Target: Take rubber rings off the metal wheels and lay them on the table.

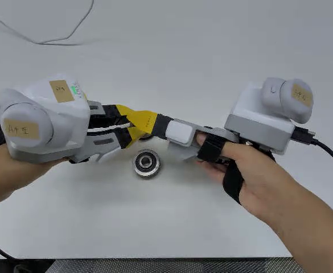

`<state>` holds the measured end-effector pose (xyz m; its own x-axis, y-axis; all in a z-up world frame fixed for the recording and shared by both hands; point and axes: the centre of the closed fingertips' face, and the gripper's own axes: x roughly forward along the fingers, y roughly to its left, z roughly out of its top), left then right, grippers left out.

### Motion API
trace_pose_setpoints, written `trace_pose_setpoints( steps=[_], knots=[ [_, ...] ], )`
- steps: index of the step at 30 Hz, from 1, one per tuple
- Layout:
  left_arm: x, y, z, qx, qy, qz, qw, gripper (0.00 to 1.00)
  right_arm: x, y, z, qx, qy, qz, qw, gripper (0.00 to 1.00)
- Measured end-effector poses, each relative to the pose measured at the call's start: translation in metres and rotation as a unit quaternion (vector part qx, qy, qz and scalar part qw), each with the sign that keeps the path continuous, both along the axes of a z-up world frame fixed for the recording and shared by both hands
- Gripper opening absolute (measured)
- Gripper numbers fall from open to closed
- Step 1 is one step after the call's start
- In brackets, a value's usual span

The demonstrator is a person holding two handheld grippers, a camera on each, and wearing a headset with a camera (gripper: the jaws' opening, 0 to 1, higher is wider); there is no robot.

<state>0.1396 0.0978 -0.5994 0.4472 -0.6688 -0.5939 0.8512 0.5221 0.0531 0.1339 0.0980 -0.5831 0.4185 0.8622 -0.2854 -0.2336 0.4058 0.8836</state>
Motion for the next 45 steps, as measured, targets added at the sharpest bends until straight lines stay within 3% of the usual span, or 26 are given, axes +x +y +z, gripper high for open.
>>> trace_pose_setpoints(
  steps=[7,10,13,21,36,38,45],
  knots=[
    [-0.0004,-0.0001,0.0001,-0.001,0.0,0.0,1.0,0.13,-0.0021,0.0001,-0.0012,-0.008,-0.006,0.005,0.9999,0.51],
    [-0.0007,-0.0002,0.0001,-0.001,0.0,0.0,1.0,0.13,-0.0023,0.0024,-0.0008,0.008,0.005,-0.001,1.0,0.51],
    [-0.0008,-0.0001,0.0,0.0,0.0,0.0,1.0,0.13,-0.0024,-0.0004,-0.0038,-0.011,-0.005,0.002,0.9999,0.51],
    [-0.0006,-0.0001,-0.0001,0.0,0.001,0.0,1.0,0.13,-0.0014,0.0019,0.0001,0.002,-0.002,-0.001,1.0,0.52],
    [-0.0002,-0.0001,0.0001,0.0,0.0,0.0,1.0,0.13,-0.0009,0.0053,-0.0007,-0.012,-0.007,0.002,0.9999,0.58],
    [-0.0002,-0.0001,0.0001,0.0,0.0,-0.001,1.0,0.13,-0.0032,0.0072,0.0011,-0.02,-0.018,0.01,0.9996,0.58],
    [-0.0003,-0.0004,0.0001,0.001,0.0,-0.001,1.0,0.13,-0.0072,0.0055,0.0018,-0.003,-0.006,0.017,0.9998,0.56]
  ],
)
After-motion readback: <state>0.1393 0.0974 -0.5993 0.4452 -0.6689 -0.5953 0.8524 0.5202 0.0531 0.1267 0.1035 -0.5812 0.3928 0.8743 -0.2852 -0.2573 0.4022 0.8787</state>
